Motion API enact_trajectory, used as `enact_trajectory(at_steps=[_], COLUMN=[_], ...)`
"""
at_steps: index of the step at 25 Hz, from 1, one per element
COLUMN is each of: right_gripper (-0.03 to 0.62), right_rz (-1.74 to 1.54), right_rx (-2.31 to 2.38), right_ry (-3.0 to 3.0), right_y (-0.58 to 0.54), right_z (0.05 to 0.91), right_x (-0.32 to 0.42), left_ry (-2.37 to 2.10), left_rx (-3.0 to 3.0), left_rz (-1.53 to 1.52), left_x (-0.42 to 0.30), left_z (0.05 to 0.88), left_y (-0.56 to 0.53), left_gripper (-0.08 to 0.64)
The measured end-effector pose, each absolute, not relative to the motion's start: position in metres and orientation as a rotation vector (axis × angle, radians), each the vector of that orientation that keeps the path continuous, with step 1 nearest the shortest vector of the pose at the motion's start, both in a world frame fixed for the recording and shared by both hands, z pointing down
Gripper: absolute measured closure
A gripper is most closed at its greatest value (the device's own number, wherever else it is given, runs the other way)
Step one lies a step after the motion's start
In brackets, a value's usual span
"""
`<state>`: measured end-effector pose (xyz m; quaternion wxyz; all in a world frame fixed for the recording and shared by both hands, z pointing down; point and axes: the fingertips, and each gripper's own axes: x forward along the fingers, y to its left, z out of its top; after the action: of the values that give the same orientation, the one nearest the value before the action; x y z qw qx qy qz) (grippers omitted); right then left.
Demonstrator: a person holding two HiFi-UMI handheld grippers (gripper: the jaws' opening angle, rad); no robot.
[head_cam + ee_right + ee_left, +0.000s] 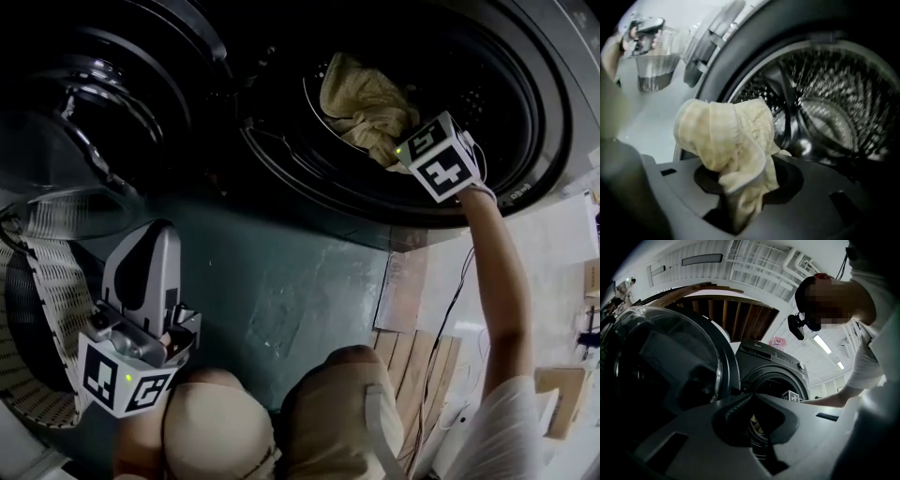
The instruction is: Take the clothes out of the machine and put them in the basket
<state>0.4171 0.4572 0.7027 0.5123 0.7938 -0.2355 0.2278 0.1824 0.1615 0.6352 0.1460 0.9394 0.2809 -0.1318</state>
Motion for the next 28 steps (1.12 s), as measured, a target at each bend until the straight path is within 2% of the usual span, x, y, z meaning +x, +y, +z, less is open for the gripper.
enact_trajectory(at_steps=[6, 20, 24, 28], right_gripper=[0.400, 0.399, 0.399, 0.399], right_rz=[0.437, 0.401, 0.408, 0.504], right_rx=[1.912, 1.896, 1.900, 1.878], right_ry=[-0.538, -0.600, -0.631, -0.688], right_y=[0.450, 0.428, 0.428, 0.435], right_z=[0.682, 0.693, 0.675, 0.654], right_x=[0.381, 0.359, 0.349, 0.326], left_ry=[0.808, 0.873, 0.946, 0.951], left_rx=[2.681, 2.661, 2.653, 2.667], left_rz=[-0.383, -0.306, -0.303, -0.155], left_x=[0.189, 0.209, 0.198, 0.177], left_z=[0.640, 0.650, 0.620, 0.591], left_y=[0.161, 0.191, 0.199, 0.211], left_gripper=[0.546, 0.546, 0.546, 0.546])
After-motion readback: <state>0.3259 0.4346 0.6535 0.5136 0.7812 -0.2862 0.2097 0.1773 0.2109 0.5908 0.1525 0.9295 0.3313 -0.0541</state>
